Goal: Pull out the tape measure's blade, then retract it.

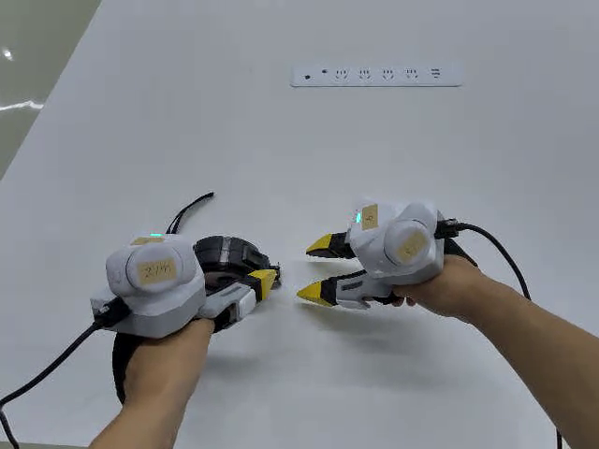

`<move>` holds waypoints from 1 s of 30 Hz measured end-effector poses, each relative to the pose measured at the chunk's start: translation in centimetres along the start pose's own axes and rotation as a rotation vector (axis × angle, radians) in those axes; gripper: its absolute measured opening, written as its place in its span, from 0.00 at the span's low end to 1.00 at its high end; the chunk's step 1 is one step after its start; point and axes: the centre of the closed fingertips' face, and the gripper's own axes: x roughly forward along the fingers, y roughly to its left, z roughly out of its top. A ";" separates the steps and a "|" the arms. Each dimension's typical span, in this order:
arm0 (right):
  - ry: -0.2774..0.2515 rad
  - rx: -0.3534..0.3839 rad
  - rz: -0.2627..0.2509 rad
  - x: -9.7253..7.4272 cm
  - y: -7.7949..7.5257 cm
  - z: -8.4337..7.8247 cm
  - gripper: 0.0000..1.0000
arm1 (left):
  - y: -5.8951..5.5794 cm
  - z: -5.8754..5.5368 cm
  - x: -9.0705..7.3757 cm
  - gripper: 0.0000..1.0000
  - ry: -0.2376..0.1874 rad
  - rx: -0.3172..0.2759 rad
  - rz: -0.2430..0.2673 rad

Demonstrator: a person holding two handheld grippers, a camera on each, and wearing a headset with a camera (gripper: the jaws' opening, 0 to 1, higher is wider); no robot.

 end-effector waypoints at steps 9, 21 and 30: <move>0.000 0.031 -0.054 -2.3 -0.3 -1.2 0.36 | -0.2 -0.6 -0.7 0.69 0.003 0.049 -0.041; -0.007 0.091 -0.139 -5.9 -0.4 -3.1 0.43 | -0.6 -0.6 -1.5 0.72 -0.017 0.107 -0.143; -0.023 0.155 -0.208 -8.5 -0.4 -4.3 0.50 | -1.3 -0.6 -1.9 0.76 -0.025 0.206 -0.222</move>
